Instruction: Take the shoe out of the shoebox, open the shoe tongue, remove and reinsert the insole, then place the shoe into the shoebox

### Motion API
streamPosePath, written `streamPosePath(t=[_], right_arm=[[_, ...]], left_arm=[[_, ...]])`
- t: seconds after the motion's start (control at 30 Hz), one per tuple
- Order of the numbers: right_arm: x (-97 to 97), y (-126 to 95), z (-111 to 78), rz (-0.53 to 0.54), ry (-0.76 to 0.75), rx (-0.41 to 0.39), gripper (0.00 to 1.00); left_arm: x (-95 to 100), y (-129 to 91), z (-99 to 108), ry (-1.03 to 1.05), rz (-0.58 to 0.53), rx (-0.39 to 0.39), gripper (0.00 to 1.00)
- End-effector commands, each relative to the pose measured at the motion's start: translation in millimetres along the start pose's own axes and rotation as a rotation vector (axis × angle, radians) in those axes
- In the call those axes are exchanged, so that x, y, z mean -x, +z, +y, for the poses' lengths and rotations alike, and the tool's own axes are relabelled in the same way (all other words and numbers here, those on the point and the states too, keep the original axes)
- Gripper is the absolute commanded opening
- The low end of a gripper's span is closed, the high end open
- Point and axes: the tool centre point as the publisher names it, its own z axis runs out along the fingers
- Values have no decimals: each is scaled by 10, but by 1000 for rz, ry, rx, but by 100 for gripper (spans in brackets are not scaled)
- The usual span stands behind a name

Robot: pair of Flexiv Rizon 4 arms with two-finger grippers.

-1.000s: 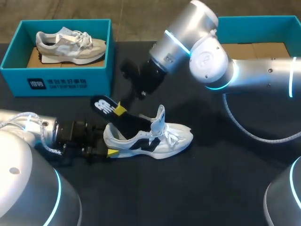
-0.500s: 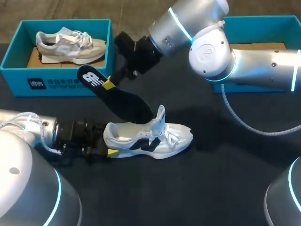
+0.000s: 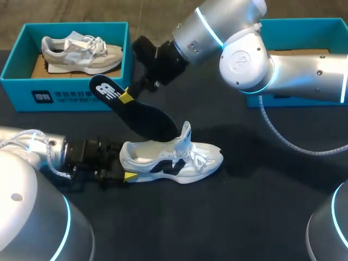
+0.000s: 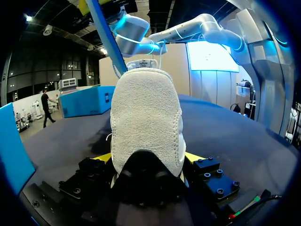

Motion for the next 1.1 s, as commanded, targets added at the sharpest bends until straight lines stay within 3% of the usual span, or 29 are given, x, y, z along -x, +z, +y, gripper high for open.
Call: streamPosePath(t=[0.03,0.43,0.53,0.9,0.97,1.1], right_arm=[[32,-110,14,-33,31,35,0],[14,-664,352,-46,102,87,0],[-8,-789,460,-39,122,134,0],[-131,-1170,755,54,154,182,0],[-163,-1229,806,88,152,268,0],[-248,-1377,872,120,147,359,0]], left_arm=[[-9,-10,39,1,-1,0,0],[-9,-10,39,1,-1,0,0],[-9,-10,39,1,-1,0,0],[-9,-10,39,1,-1,0,0],[-9,-10,39,1,-1,0,0],[-9,-10,39,1,-1,0,0]])
